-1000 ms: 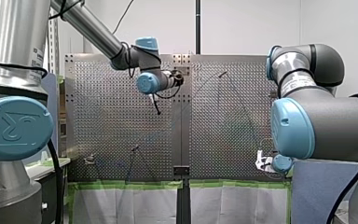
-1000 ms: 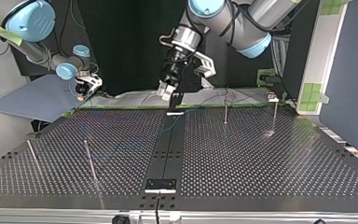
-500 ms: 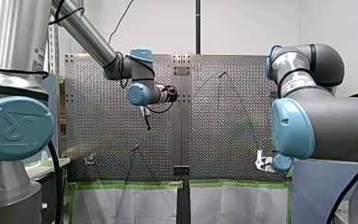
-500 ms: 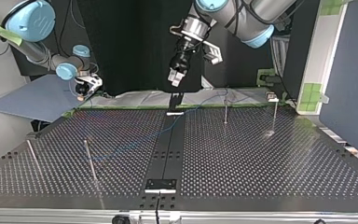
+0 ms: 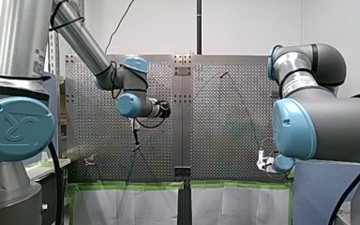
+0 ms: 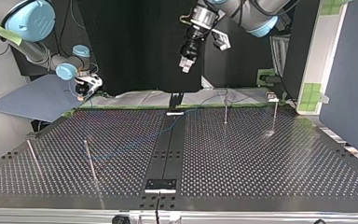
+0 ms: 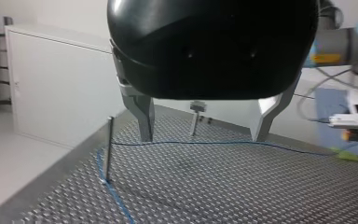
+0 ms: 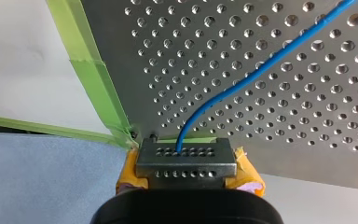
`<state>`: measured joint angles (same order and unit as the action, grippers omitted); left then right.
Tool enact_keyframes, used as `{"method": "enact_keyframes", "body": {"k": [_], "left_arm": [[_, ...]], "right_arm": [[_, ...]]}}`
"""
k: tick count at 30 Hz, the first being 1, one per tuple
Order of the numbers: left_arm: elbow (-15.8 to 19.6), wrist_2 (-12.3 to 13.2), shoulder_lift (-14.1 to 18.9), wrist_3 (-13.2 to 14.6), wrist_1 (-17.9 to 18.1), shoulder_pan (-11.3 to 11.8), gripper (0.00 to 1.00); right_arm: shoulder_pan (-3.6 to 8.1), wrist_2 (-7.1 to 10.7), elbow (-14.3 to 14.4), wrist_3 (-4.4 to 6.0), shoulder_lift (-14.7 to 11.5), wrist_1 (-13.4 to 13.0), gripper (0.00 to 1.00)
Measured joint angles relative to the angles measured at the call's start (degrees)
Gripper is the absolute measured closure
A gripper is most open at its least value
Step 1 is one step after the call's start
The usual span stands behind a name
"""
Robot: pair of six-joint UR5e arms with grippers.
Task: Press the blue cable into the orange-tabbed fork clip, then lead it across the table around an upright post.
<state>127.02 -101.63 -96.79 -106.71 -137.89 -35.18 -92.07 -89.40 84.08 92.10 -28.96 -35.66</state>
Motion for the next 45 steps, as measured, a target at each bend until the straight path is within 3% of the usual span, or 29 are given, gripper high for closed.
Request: {"method": "enact_keyframes", "body": {"k": [11,19,25,45], "left_arm": [[4.93,0.36,-1.22,2.05,3.50,1.81,0.01],[4.93,1.88,-5.24,2.81,7.84,3.53,0.01],[3.96,2.22,-6.11,3.56,10.32,5.07,0.01],[3.83,2.37,-6.16,4.06,10.70,5.63,0.01]], "right_arm": [[-0.04,0.45,0.00,-0.06,-0.09,0.31,1.00],[-0.14,0.53,-0.02,-0.14,-0.16,0.26,1.00],[-0.13,0.57,-0.01,-0.20,-0.21,0.38,1.00],[-0.17,0.62,0.00,-0.33,-0.27,0.50,1.00]]}}
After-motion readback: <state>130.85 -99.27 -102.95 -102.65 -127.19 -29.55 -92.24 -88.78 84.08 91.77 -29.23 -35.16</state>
